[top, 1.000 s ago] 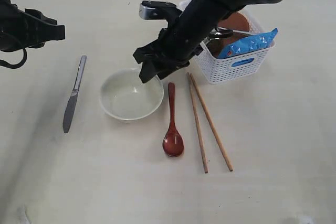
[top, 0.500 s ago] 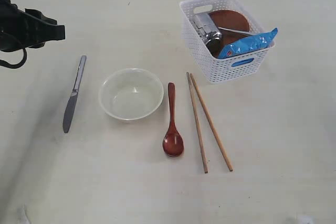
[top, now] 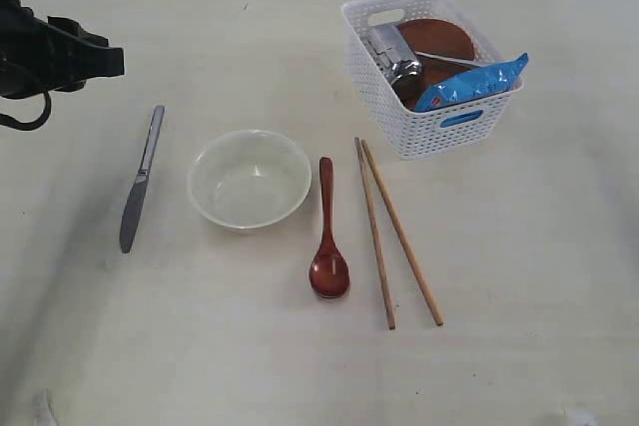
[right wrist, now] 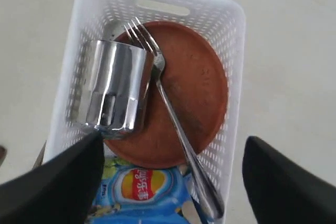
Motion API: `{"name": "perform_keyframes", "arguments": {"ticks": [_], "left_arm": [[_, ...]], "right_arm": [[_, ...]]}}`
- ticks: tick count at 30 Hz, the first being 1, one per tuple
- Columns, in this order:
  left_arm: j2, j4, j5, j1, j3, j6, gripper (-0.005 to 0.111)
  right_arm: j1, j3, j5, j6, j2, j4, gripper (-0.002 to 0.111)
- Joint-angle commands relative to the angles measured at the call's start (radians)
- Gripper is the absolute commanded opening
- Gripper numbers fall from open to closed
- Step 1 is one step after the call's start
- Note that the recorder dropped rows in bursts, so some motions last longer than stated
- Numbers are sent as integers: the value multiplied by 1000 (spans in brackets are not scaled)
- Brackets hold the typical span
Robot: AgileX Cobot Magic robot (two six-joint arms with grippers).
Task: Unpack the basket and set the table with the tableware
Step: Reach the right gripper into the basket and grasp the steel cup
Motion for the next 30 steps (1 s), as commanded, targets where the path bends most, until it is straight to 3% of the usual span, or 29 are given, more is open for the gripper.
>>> {"name": "perform_keyframes", "arguments": {"ticks": [1, 30], "left_arm": [[-8, 4, -5, 5, 6, 3, 41], [-8, 4, -5, 5, 6, 3, 41]], "right_arm": [[22, -1, -13, -42, 43, -5, 71], [39, -1, -175, -55, 218, 125, 71]]}}
